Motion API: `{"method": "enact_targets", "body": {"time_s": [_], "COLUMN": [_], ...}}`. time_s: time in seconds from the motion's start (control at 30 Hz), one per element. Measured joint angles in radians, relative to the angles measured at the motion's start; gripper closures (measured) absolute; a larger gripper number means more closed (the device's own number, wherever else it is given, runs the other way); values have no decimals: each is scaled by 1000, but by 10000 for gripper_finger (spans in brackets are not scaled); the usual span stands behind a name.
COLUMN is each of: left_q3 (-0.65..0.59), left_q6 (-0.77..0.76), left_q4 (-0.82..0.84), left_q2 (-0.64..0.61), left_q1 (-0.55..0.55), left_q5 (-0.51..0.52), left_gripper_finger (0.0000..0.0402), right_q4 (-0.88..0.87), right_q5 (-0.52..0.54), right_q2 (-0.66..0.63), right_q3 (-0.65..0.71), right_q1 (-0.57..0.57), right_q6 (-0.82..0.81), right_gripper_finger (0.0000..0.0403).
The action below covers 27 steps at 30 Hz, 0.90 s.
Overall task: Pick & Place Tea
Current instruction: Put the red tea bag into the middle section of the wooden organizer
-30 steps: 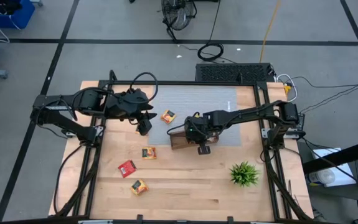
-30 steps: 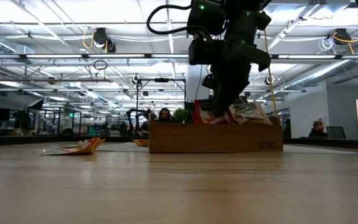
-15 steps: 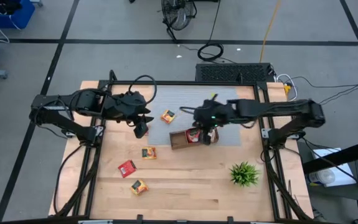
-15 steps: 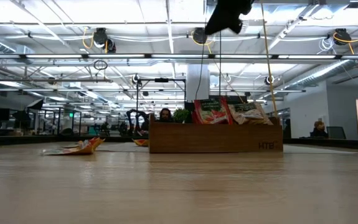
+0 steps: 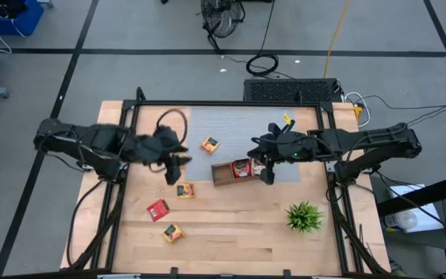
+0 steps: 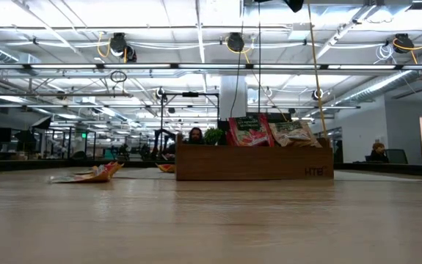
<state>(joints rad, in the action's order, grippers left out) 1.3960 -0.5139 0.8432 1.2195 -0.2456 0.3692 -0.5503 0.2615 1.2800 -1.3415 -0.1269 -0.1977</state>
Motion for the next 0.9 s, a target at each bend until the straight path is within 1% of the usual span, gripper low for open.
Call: {"method": "enact_targets", "body": {"time_s": [0.07,0.2,0.33,0.43,0.53,0.67,0.73,0.8,0.9], "left_q3": [-82,-216,-295,-328,-346,-409,-448,-490,-544], "left_q6": [-26,-199,-347,-371,-270,-17,68,112,112], "left_q4": [-70,-64,-68,-30,38,70,87,84,83], "left_q2": [-24,-29,-31,-30,-31,-31,-31,-31,-31], "left_q1": [-28,-71,-123,-163,-210,-264,-294,-321,-354], "left_q5": [-3,14,12,-3,-68,-163,-222,-281,-347], "left_gripper_finger": [237,238,249,258,267,274,274,270,252], "right_q4": [0,-3,0,-1,-1,0,-2,-4,-15], "right_q5": [-1,-1,-1,-1,-1,-1,-1,-1,5], "right_q2": [3,7,6,6,6,12,16,16,14], "right_q3": [0,1,1,1,1,1,1,1,1], "right_q1": [-1,0,0,0,0,0,0,1,1], "right_q6": [-7,-25,-56,-56,-56,-56,-56,-56,-56], "right_gripper_finger": [403,403,403,403,403,403,403,401,397]}}
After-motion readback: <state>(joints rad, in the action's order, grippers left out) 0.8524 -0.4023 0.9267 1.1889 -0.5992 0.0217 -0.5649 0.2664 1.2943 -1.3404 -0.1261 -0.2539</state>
